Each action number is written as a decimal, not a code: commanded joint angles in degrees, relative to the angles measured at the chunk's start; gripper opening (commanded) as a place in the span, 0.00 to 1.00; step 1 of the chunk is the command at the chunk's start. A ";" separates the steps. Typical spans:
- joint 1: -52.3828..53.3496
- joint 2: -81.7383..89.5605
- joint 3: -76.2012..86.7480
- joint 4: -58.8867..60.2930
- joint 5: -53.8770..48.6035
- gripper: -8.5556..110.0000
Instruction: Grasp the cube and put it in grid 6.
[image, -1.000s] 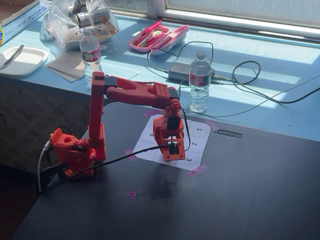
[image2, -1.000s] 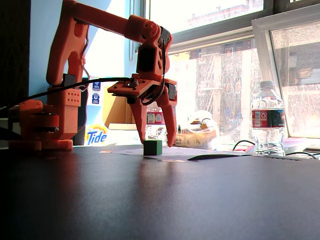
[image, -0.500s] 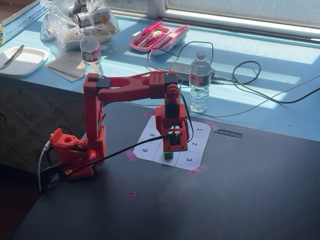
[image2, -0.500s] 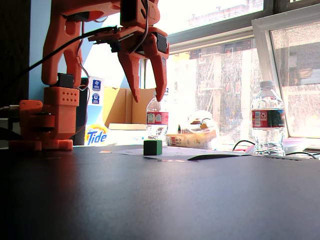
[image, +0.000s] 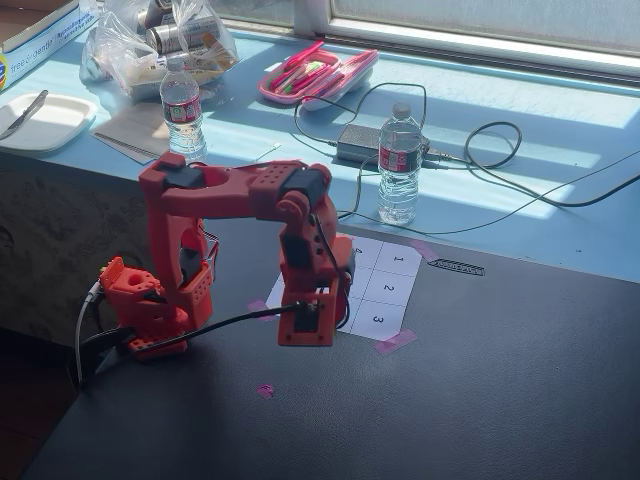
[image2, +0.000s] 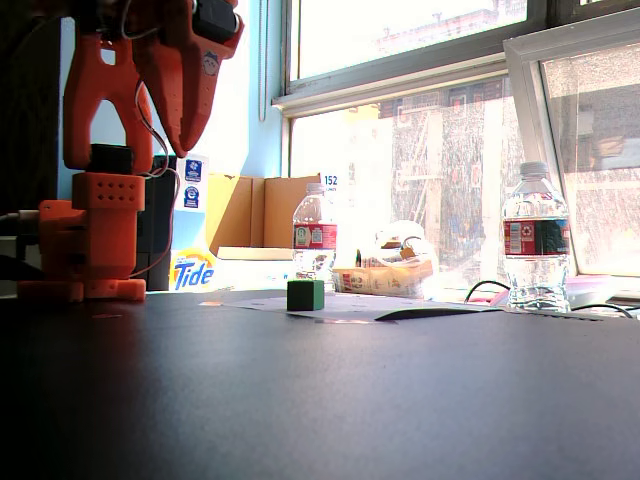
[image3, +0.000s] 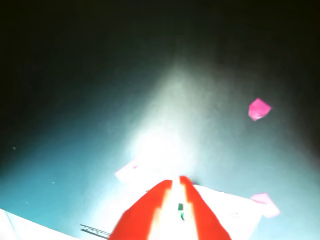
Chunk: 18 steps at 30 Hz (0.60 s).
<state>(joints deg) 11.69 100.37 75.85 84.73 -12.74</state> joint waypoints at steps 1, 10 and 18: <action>2.99 8.09 9.49 -6.59 -2.37 0.07; 2.37 24.70 42.01 -22.06 -2.81 0.07; -1.93 33.75 59.15 -28.13 -0.53 0.07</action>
<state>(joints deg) 10.81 130.78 131.92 58.62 -14.15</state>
